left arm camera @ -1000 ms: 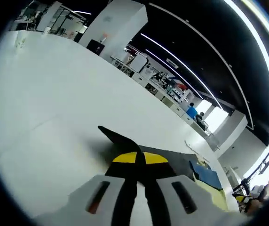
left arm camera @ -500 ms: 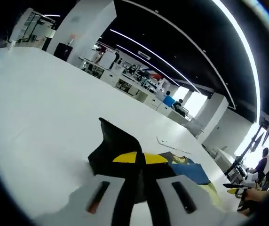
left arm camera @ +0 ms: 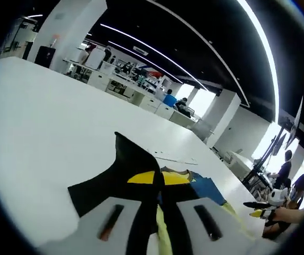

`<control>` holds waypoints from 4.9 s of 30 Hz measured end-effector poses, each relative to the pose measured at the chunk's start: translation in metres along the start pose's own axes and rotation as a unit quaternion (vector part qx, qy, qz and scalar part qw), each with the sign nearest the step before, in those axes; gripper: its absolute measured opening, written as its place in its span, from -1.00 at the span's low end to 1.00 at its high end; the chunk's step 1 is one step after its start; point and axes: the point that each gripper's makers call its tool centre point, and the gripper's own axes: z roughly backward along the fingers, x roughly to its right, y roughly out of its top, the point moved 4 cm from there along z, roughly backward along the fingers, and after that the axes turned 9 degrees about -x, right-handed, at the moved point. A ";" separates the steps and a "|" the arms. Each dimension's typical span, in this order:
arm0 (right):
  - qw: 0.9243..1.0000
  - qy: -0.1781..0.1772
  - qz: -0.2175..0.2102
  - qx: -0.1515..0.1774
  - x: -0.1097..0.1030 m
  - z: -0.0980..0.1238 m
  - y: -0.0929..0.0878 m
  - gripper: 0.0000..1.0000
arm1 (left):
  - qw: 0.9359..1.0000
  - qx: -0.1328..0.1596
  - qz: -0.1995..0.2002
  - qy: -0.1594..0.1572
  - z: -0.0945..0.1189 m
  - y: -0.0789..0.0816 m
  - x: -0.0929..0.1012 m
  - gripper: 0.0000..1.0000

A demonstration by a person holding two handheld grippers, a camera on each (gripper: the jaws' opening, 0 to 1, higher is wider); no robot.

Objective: Fold the garment on the visible template until the final outline fits inside the template.

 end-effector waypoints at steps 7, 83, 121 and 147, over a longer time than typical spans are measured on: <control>1.000 0.007 -0.010 0.000 -0.003 -0.004 -0.002 0.81 | 0.999 -0.019 -0.018 -0.037 -0.032 0.002 0.032 -1.00; 0.999 0.020 -0.041 -0.001 -0.004 -0.003 -0.031 0.84 | 0.955 -0.200 -0.062 -0.211 -0.200 -0.139 0.217 -1.00; 0.999 0.032 -0.032 -0.006 -0.013 -0.002 -0.027 0.84 | 0.920 -0.226 -0.213 -0.239 -0.173 -0.147 0.212 0.60; 0.999 0.042 -0.004 -0.019 -0.029 -0.008 -0.023 0.83 | 0.945 -0.197 -0.200 -0.170 -0.074 -0.127 0.124 0.45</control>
